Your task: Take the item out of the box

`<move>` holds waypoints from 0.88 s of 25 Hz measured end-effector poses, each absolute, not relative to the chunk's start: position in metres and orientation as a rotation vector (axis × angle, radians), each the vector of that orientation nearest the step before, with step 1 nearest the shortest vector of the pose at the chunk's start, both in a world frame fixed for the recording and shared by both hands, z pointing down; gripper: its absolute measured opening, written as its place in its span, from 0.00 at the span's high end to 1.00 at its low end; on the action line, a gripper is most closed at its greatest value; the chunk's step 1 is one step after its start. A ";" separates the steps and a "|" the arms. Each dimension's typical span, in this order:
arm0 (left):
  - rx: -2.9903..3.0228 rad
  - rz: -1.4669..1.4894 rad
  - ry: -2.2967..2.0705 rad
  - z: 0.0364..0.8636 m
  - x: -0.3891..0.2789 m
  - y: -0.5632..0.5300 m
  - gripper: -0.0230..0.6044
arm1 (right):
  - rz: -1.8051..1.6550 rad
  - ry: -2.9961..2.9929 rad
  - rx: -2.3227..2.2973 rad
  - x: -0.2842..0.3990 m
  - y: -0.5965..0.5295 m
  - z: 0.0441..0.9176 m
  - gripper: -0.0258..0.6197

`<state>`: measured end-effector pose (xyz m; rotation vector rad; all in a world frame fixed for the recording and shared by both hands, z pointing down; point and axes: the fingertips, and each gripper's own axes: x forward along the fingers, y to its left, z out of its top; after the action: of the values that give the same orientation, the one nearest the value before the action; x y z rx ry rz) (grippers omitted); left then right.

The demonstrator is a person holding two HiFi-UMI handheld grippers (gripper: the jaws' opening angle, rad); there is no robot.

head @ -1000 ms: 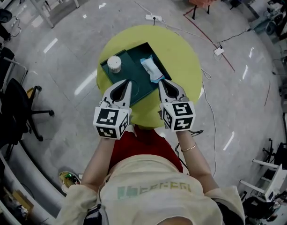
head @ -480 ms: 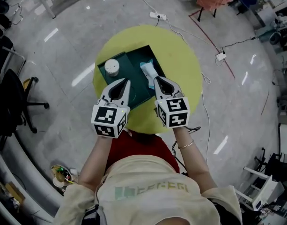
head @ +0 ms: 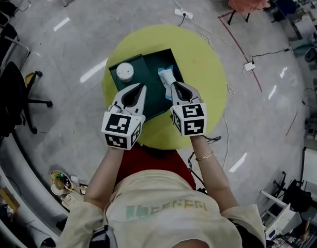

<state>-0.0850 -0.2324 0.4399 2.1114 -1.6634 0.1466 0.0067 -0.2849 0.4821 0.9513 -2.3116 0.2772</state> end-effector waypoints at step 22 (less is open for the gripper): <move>2.045 0.136 -1.655 0.461 -0.079 -0.255 0.92 | 0.268 -2.161 0.808 -0.001 -0.306 0.522 0.90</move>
<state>-0.0790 -0.2549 0.4607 2.0454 -1.6547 0.1359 -0.0007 -0.3065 0.5223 0.8075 -2.1607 0.2677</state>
